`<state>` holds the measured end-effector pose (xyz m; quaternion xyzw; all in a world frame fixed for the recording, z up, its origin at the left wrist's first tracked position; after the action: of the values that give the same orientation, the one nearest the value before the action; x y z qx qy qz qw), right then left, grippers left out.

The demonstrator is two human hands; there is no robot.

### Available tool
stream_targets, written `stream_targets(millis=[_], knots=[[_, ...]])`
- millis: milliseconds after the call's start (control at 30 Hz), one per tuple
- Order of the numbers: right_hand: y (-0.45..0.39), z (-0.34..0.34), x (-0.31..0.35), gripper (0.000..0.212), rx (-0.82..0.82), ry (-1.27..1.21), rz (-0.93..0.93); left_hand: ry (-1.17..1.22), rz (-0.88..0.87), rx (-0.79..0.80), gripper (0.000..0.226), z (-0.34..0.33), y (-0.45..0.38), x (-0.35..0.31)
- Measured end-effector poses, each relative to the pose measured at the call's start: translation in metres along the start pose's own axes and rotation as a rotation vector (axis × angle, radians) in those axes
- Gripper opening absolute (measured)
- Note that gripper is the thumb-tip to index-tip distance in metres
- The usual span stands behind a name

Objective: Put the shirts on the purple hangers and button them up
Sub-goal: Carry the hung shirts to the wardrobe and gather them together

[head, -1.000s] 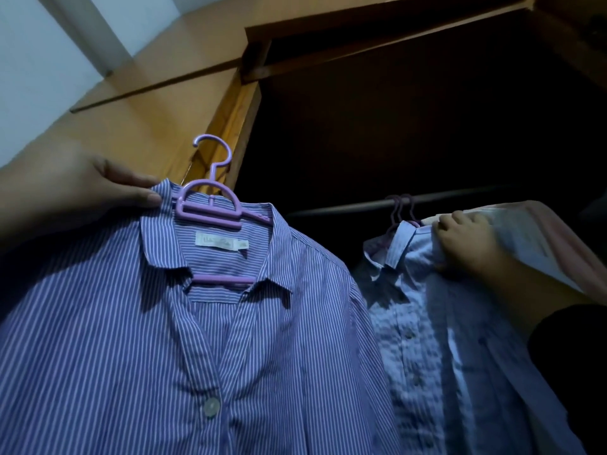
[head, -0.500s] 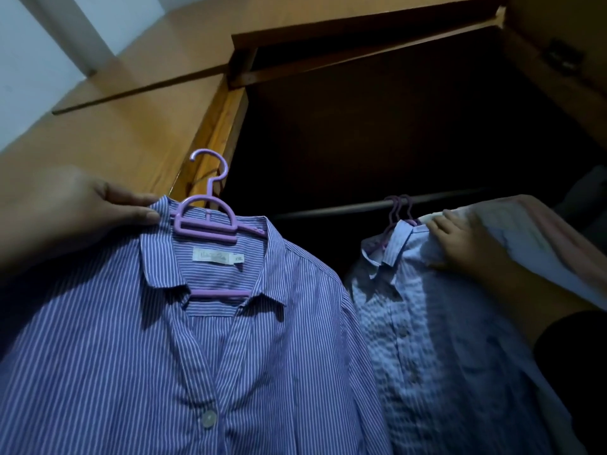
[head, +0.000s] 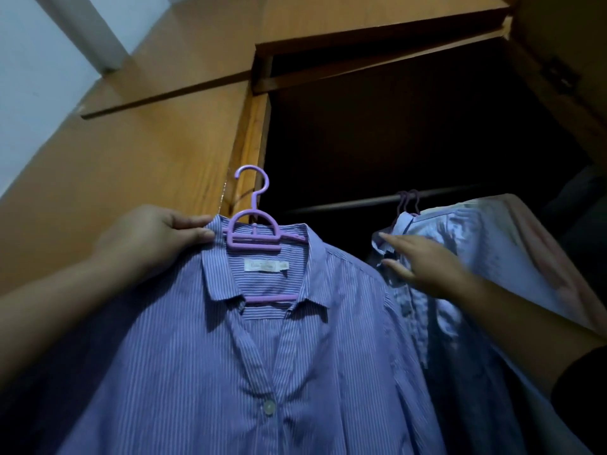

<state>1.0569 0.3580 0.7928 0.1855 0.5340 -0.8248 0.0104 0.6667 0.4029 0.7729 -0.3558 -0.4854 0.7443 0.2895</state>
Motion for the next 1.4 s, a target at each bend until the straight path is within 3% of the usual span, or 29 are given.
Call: stream_targets(millis=[133,500,800,1067,1267,1400], knots=[[0.024,0.000,0.052,0.076,0.000,-0.203,0.122,0.017,-0.009,-0.001,0.023,0.000,0.001,0.001],[0.043,0.015,0.094,0.105,0.064,-0.240,0.199,0.116,0.029,0.064,0.022,-0.007,0.009,0.010],[0.037,0.016,0.076,0.097,0.093,-0.184,0.119,0.099,0.012,0.075,0.024,-0.013,0.012,0.008],[0.040,0.016,0.031,0.090,0.154,-0.180,0.030,-0.151,-0.025,0.018,0.050,-0.018,0.007,-0.015],[0.057,0.027,-0.019,0.087,0.137,-0.108,-0.038,-0.376,-0.073,0.064,0.063,-0.030,0.002,-0.001],[0.063,0.039,-0.045,0.086,0.165,-0.046,-0.127,-0.365,-0.140,0.120,0.069,-0.042,0.004,0.009]])
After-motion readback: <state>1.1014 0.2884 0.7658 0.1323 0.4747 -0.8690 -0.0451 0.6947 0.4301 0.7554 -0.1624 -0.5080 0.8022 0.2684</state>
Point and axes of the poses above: each hand's wrist, its own y-axis away from the middle knuckle, its own z-axis out of the back of the hand, x = y × z, the point moved 6 cm from there along -y, towards the middle knuckle, and after that the axes turned 9 degrees about x, right-handed, at the moved point
